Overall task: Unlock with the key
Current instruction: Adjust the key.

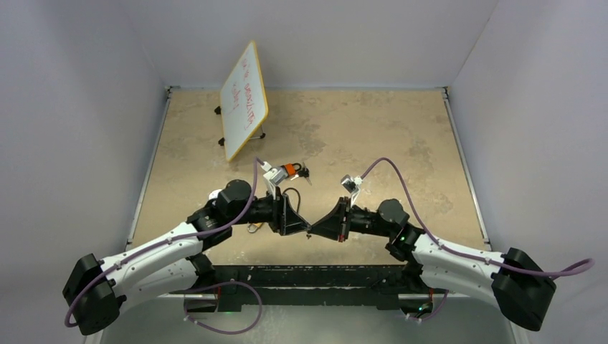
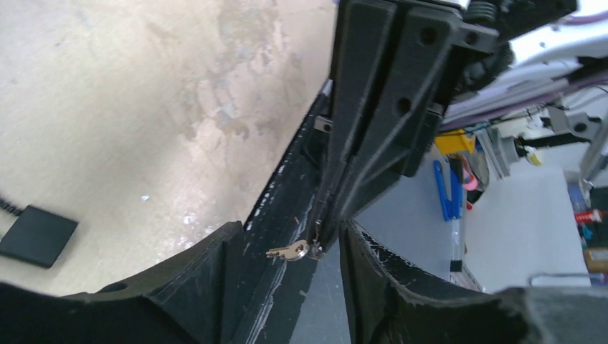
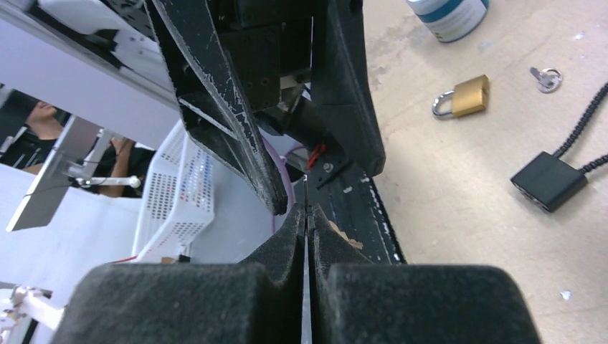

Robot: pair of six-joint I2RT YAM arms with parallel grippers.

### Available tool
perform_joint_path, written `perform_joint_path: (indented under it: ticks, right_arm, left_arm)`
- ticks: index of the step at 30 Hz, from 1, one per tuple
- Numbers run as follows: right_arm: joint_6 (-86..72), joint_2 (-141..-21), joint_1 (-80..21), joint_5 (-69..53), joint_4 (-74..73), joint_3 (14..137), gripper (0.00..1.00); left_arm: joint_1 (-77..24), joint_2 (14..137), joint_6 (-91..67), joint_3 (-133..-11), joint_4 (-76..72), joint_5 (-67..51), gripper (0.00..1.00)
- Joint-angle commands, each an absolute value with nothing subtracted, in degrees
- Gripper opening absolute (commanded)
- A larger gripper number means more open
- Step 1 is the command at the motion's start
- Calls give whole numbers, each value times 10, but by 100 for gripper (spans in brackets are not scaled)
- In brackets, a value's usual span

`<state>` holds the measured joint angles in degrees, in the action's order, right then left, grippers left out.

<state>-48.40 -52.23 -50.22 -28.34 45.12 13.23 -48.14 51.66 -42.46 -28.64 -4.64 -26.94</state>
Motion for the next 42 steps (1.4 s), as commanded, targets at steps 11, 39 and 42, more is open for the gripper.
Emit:
perform_joint_path:
  ticks: [11, 39, 42]
  right_arm:
    - [-508, -509, -501, -319, 531, 117, 0]
    - [-510, -518, -501, -323, 548, 120, 0]
    - [-510, -519, -500, -323, 550, 120, 0]
  left_arm:
    - [-481, 502, -461, -270, -164, -334, 39]
    - [-491, 514, -459, -257, -192, -357, 11]
    - [-494, 517, -462, -257, -202, -356, 5]
